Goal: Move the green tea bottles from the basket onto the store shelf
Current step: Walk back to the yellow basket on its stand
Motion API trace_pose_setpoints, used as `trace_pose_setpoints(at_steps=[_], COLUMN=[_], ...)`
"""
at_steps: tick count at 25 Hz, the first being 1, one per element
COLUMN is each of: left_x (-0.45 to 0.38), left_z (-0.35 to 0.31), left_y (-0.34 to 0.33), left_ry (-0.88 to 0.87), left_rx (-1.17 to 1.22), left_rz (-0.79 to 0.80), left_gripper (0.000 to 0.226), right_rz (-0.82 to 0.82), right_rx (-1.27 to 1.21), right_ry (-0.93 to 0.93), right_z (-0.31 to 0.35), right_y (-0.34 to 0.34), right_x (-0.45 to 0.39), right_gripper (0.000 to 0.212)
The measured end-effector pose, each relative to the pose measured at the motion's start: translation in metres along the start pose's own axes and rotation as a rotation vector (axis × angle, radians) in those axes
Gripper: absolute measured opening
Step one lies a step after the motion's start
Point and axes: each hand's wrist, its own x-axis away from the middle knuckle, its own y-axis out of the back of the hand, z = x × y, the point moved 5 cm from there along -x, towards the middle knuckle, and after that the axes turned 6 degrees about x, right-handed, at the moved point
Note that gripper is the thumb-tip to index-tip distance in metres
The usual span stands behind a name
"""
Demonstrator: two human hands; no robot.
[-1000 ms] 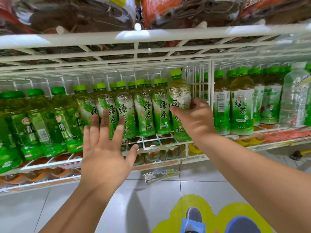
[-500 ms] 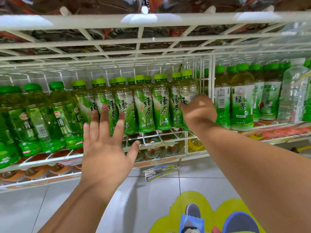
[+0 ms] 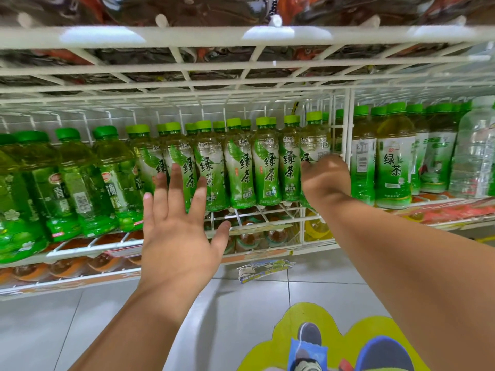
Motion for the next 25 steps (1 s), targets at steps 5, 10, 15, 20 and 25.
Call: trace_pose_setpoints(at_steps=[5,10,15,20,25], left_x=[-0.001,-0.004,0.0,0.025,0.053], left_z=[0.006,0.007,-0.003,0.009,0.017], left_y=[-0.001,-0.001,0.011,0.049,0.104], left_ry=[0.013,0.045,0.008,0.004,0.011], left_rx=[-0.032,-0.066,-0.073,-0.093,-0.083], left_rz=[0.046,0.062,0.059,0.019,0.05], left_gripper=[0.079,0.075,0.079,0.083,0.083], right_rz=[-0.087,-0.124,-0.082,-0.169,-0.144], right_rx=[-0.576,-0.158,0.138,0.139,0.081], right_ry=[-0.031,0.187,0.667,0.715,0.687], right_z=[-0.013,-0.016,0.005,0.012,0.008], right_y=[-0.008,-0.008,-0.008,0.02,0.063], right_x=[0.026,0.058,0.1,0.138,0.175], right_gripper=[0.033,0.037,0.074,0.075,0.077])
